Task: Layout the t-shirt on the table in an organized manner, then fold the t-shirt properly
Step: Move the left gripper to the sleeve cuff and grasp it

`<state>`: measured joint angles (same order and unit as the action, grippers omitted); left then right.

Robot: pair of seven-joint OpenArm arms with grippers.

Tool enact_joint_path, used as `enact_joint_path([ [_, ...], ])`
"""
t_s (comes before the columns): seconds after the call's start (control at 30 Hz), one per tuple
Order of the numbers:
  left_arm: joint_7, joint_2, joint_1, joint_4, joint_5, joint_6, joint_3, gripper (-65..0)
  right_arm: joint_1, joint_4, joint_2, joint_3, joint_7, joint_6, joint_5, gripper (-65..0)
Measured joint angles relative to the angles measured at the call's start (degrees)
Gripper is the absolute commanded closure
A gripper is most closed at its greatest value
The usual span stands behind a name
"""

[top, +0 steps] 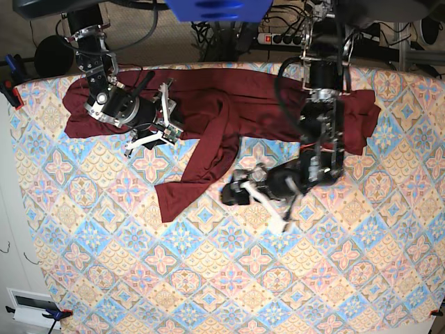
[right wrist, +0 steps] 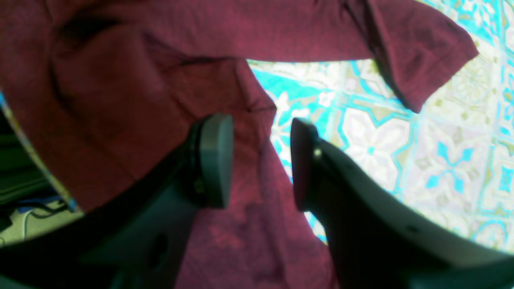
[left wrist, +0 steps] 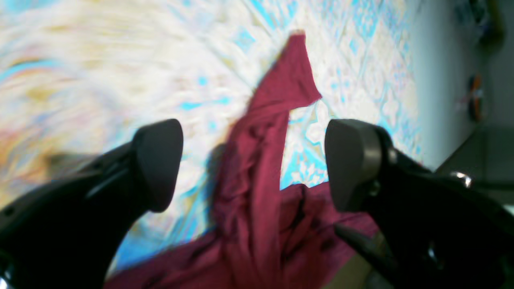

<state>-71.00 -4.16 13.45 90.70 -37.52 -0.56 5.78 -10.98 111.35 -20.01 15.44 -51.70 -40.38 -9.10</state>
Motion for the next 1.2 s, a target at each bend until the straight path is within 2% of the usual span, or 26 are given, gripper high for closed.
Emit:
enact_joint_path([
  [0.17,0.17,2.29,5.81,-8.98,9.42,-0.07,8.50,-54.5,0.15,0.00,1.29,-4.57,-0.20,0.15,0.55,-23.2],
  [0.23,3.87,2.95,6.43,-10.34,12.02,0.04,11.87,-54.5,0.15,0.00,2.60,-6.34,-0.17,0.13,0.50,-23.2],
  [0.43,6.19,5.07,8.15,-16.44,20.50,0.02,20.74,-54.5,-0.63,0.00,3.32,-7.91,-0.20,0.33,0.28,-23.2],
  [0.73,17.84,5.25,8.59,-26.10,25.62,-0.02,28.17,-54.4,-0.87,0.00,3.34,-7.89,-0.17,0.15,0.15,-23.2],
  [0.93,23.80,6.60,9.20,-30.08,25.62,-0.04,28.15,-53.5,-0.79,0.00,3.34,-7.91,-0.17,0.17,0.15,-23.2],
  [1.0,25.83,6.88,9.49,-31.34,25.66,-0.15,28.15,-48.5,-0.79,0.00,3.34,-7.89,-0.17,0.11,0.11,-23.2],
  [1.03,26.69,6.91,9.75,-31.85,25.66,-0.22,28.22,-44.0,-0.76,0.00,3.37,-7.89,-0.17,0.13,0.11,-23.2],
  [1.07,27.23,6.88,9.92,-32.46,25.64,-0.28,28.26,-38.2,-0.76,0.00,3.34,-7.89,-0.17,0.15,0.20,-23.2],
  [1.17,29.59,7.67,10.38,-33.94,25.79,-0.68,28.04,-14.0,-0.79,0.00,3.37,-7.89,-0.20,0.13,0.17,-23.2],
  [1.2,30.29,7.69,10.36,-34.10,25.77,-0.68,28.00,-8.2,-0.76,0.00,3.37,-7.89,-0.17,0.13,0.13,-23.2],
])
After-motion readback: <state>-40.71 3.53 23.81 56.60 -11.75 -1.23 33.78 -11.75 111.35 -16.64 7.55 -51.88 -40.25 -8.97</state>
